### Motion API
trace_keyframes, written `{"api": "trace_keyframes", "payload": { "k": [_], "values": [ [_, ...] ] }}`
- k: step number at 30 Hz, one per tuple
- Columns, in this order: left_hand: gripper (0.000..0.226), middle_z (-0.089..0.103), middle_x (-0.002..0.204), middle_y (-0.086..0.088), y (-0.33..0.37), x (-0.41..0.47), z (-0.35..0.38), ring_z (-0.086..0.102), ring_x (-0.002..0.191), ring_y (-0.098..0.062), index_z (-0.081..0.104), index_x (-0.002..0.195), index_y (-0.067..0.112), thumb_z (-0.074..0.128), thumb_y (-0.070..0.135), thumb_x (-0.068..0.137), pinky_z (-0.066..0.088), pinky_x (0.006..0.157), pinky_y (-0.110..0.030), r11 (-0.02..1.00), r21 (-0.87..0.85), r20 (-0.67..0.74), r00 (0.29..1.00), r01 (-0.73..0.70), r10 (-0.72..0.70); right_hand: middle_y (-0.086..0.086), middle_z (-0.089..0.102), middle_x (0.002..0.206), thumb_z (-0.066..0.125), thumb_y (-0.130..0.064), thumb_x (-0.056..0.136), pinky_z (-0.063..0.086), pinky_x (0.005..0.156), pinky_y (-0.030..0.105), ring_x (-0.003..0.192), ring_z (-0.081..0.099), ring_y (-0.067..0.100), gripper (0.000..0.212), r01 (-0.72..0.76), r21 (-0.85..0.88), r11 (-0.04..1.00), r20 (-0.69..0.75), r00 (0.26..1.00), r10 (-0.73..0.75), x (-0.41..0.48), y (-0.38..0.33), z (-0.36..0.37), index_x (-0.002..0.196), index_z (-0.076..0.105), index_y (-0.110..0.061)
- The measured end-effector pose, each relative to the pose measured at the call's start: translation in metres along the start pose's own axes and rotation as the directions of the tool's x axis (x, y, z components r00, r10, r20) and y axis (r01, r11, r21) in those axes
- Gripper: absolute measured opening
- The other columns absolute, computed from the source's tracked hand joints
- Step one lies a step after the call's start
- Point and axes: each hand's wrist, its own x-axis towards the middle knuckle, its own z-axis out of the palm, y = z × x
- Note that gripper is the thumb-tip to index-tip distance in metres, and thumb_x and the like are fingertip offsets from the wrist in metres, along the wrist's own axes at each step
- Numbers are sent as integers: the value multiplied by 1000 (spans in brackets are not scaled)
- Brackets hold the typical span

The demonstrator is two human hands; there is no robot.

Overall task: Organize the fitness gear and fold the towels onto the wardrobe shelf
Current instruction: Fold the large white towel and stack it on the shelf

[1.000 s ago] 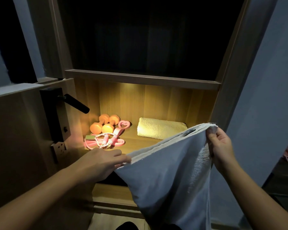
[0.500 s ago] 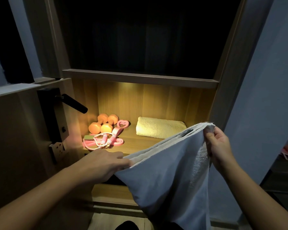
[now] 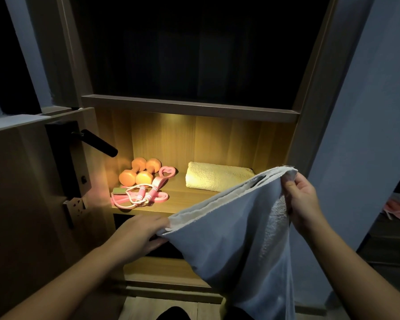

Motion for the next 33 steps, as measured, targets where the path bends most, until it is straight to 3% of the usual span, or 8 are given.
{"api": "trace_keyframes", "payload": {
  "k": [2,6,14,19,22,28,31,33],
  "values": [
    [24,61,102,27,-1,2,4,57,95,4,55,99,47,67,30,89,52,79,-22,986,-161,-55,997,50,-60,3,73,101,65,-63,66,56,78,38,95,69,22,50,6,-7,1000,-20,1000,-6,2,-2,-2,99,70,-27],
    [30,65,108,20,-2,18,3,58,98,3,63,111,38,65,15,90,54,83,-26,945,-313,-138,980,97,-146,3,75,97,62,-52,78,57,67,30,88,71,17,34,12,29,1000,-74,997,-10,11,-3,-7,97,70,-25],
    [41,39,119,37,-2,40,12,51,99,7,50,115,52,72,43,81,55,77,-20,962,-269,-49,996,58,-74,5,74,104,61,-53,80,57,77,38,99,69,24,36,16,106,994,-119,993,-3,30,-14,6,99,71,-24],
    [22,52,105,33,13,46,23,51,96,10,54,101,43,64,31,87,52,79,-23,966,-255,-90,996,-53,31,6,71,108,54,-42,97,55,88,44,104,66,26,24,26,34,999,-142,990,-21,36,-16,1,101,69,-23],
    [20,55,102,28,12,51,18,51,97,8,60,100,36,65,20,89,50,82,-20,957,-288,-133,991,-44,6,5,71,105,55,-42,96,56,82,42,100,67,24,23,17,-19,1000,-143,990,-19,38,-17,-12,99,68,-23],
    [14,61,89,7,-12,74,-53,54,83,-6,68,93,22,66,8,90,45,74,-27,975,-220,-90,996,5,-26,-7,71,80,61,-53,78,52,58,19,75,66,12,35,76,-224,972,9,997,-76,45,-26,-38,93,66,-21],
    [9,63,90,8,-15,90,-100,57,83,-8,71,97,21,66,26,91,51,74,-31,997,-63,4,999,40,-40,3,69,92,62,-48,84,55,68,31,82,65,17,29,117,-356,927,103,991,-86,60,-35,-40,96,62,-21],
    [19,64,82,6,-12,100,-124,59,77,-11,70,87,22,65,40,90,54,68,-35,995,19,31,995,96,-96,9,68,101,65,-34,92,58,77,41,91,66,24,18,126,-427,895,187,981,-49,74,-45,-39,102,61,-19]
  ]
}}
